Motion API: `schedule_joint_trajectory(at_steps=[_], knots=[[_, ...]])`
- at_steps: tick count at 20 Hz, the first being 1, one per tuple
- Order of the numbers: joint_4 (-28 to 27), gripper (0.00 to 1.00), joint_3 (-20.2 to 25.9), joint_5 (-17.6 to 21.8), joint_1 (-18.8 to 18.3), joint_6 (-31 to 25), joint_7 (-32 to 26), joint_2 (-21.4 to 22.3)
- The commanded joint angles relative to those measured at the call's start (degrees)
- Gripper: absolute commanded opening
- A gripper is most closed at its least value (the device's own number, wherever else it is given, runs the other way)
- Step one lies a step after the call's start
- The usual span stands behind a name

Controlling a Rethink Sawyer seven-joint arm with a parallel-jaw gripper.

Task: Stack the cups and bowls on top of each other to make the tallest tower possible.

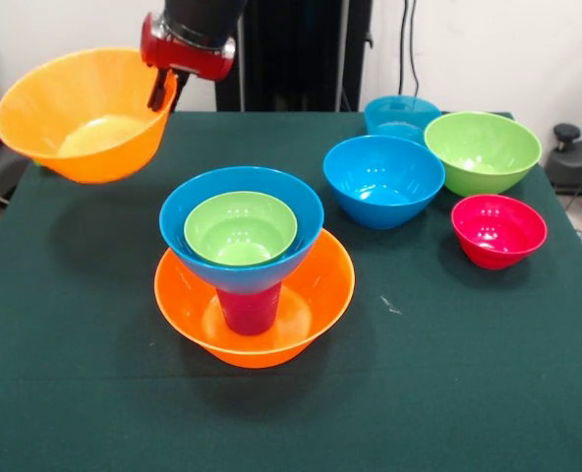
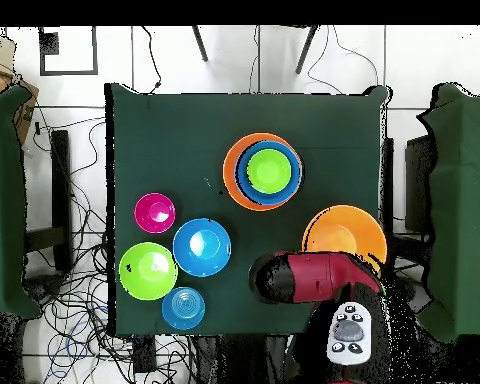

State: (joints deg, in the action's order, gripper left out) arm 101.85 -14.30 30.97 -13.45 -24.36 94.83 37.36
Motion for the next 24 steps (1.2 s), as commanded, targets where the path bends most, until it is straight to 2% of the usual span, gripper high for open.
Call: schedule_joint_trajectory(at_steps=[1, 6, 16, 19, 24], knots=[[1.4, 0.0, 2.4, -0.1, 2.2, -8.2, 0.6, 3.8], [3.3, 0.0, 3.5, -1.1, 1.3, -11.6, -2.2, 9.7], [2.8, 0.0, 4.9, -1.8, 0.9, -18.7, -5.0, 16.1], [3.0, 0.0, 4.9, -2.0, 1.5, -20.5, -4.7, 18.0], [0.9, 0.0, 5.6, -2.5, 3.3, -23.3, -2.1, 18.7]])
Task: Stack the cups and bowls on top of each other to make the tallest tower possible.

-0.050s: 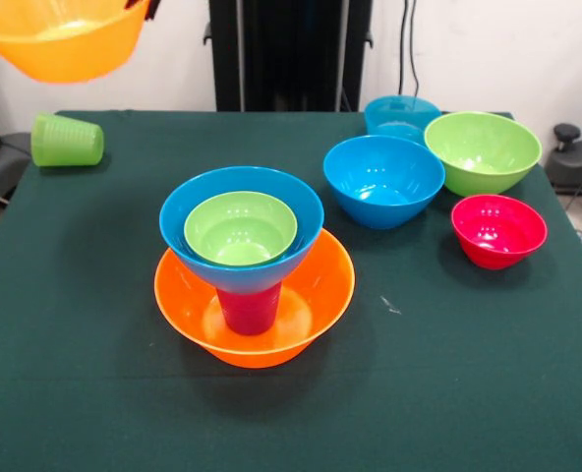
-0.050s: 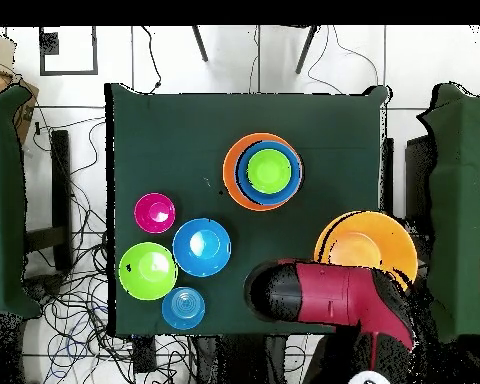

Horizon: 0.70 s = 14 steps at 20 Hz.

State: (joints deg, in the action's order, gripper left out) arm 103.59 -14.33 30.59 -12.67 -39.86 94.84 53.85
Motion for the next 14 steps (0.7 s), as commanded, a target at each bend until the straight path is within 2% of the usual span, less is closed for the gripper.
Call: schedule_joint_trajectory(at_steps=[1, 6, 11, 14], knots=[[-1.2, 0.0, 5.7, -2.2, 2.8, -8.3, -1.6, 2.3], [-3.0, 0.0, 6.1, -2.0, 4.5, -9.1, 0.6, 2.2], [-4.7, 0.0, 6.8, -4.5, 5.9, -7.4, 5.6, 0.1], [-4.6, 0.0, 7.2, -6.4, 6.0, -6.9, 5.5, 0.0]])
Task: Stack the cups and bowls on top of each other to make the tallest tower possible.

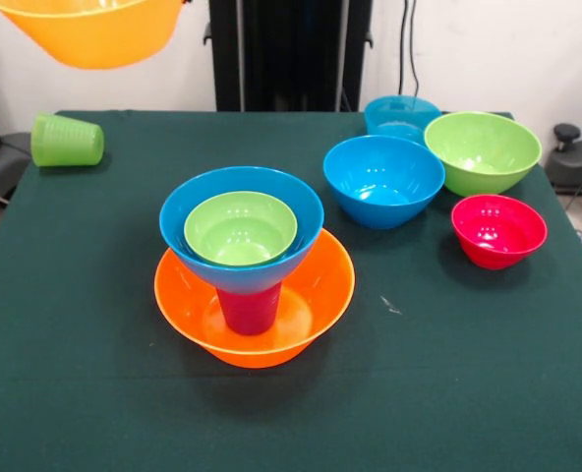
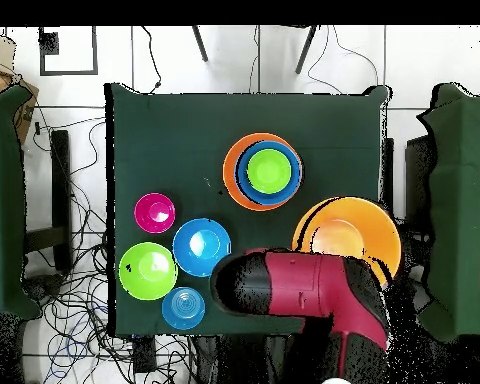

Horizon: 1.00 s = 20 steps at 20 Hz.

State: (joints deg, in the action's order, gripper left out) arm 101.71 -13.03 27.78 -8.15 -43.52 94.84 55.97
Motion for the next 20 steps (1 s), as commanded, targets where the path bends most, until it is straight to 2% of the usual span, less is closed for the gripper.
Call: schedule_joint_trajectory(at_steps=[1, 3, 6, 9, 15, 20], knots=[[-2.7, 0.0, 5.8, -3.7, 1.6, -3.0, 5.6, -2.0], [-3.1, 0.0, 5.2, -3.2, 2.5, -1.3, 6.5, -1.8], [-3.8, 0.0, 5.1, -2.2, 3.3, -0.4, 4.7, -1.1], [-4.7, 0.0, 5.1, -2.4, 3.8, -0.6, 5.0, -1.3], [-7.1, 0.0, 4.7, -0.2, 5.4, -0.4, 3.8, -1.7], [-9.7, 0.0, 4.1, 0.4, 7.0, -1.0, 5.4, -3.9]])
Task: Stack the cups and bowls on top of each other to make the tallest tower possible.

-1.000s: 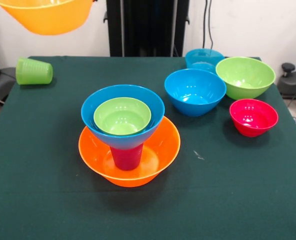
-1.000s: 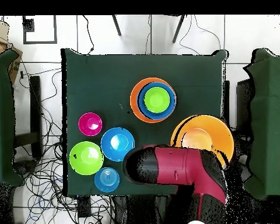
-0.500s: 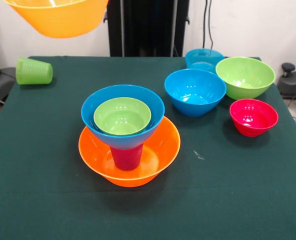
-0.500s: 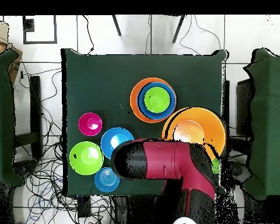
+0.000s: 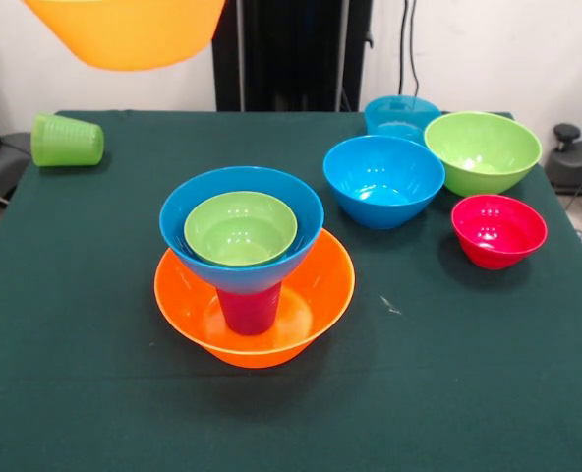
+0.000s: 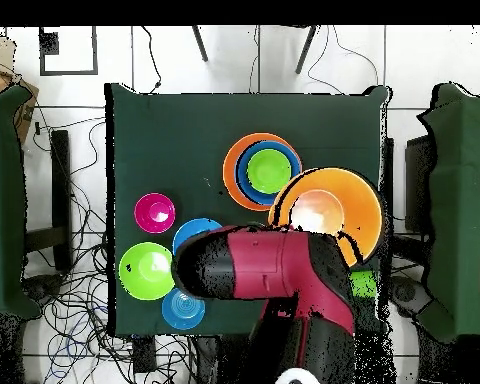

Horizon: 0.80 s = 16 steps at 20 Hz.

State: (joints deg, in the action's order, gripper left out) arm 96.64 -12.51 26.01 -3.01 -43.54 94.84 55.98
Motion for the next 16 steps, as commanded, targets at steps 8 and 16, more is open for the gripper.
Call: schedule_joint_trajectory(at_steps=[8, 16], knots=[[-9.6, 0.0, 4.1, 0.0, 2.7, -3.1, 6.9, -7.9], [-12.1, 0.0, 2.8, -0.8, 4.3, -3.5, 9.4, -10.7]])
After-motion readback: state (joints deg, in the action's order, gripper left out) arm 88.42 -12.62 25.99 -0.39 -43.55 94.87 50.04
